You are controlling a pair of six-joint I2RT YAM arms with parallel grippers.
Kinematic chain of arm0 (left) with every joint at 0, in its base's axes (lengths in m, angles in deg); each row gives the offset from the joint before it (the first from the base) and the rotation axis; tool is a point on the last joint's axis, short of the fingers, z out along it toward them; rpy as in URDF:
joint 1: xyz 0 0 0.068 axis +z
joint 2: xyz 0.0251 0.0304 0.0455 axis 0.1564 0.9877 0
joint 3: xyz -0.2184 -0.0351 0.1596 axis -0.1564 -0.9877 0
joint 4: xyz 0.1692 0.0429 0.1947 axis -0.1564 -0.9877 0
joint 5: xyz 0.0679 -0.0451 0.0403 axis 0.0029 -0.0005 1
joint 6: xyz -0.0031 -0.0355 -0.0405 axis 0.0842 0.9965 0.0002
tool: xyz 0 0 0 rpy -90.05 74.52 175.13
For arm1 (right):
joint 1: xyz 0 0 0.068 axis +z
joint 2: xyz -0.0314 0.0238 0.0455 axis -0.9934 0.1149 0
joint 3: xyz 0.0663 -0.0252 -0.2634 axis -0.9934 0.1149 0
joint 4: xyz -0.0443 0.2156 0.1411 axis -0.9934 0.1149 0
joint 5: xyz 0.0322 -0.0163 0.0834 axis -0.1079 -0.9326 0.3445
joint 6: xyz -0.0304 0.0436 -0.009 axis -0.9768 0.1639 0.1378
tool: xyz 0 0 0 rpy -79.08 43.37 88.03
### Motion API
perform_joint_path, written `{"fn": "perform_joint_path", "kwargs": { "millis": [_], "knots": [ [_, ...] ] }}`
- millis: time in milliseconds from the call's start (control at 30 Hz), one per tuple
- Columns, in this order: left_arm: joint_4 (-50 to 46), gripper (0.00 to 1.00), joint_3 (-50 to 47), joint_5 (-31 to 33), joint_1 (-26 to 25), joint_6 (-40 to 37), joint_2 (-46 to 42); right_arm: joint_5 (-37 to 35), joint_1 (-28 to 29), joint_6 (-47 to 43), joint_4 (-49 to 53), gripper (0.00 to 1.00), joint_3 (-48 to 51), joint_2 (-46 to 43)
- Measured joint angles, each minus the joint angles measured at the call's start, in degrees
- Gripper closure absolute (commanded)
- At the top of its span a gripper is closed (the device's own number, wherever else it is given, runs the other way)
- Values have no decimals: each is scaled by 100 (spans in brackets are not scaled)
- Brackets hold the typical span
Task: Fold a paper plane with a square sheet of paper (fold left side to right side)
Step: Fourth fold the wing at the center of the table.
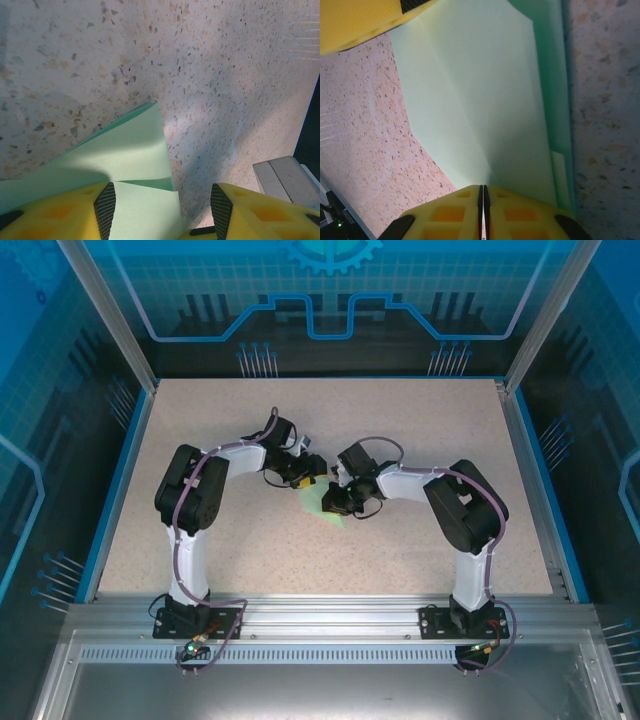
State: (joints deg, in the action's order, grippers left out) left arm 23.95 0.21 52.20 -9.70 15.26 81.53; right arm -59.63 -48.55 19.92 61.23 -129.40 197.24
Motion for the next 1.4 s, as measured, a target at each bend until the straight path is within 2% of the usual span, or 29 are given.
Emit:
{"fn": "perform_joint_path", "kwargs": {
  "millis": [233,700,1233,1400],
  "knots": [
    [-37,42,26,24,-2,0,7,-52,-13,-42,15,88,74,-26],
    [-79,43,48,87,-22,-4,9,-46,-238,-221,111,87,929,-671],
    [-83,42,48,107,-22,-4,9,-52,-271,-841,603,87,1193,-1001],
    [-83,42,48,107,-22,-4,9,-28,-404,-990,1071,87,1403,-1381]
  ]
}}
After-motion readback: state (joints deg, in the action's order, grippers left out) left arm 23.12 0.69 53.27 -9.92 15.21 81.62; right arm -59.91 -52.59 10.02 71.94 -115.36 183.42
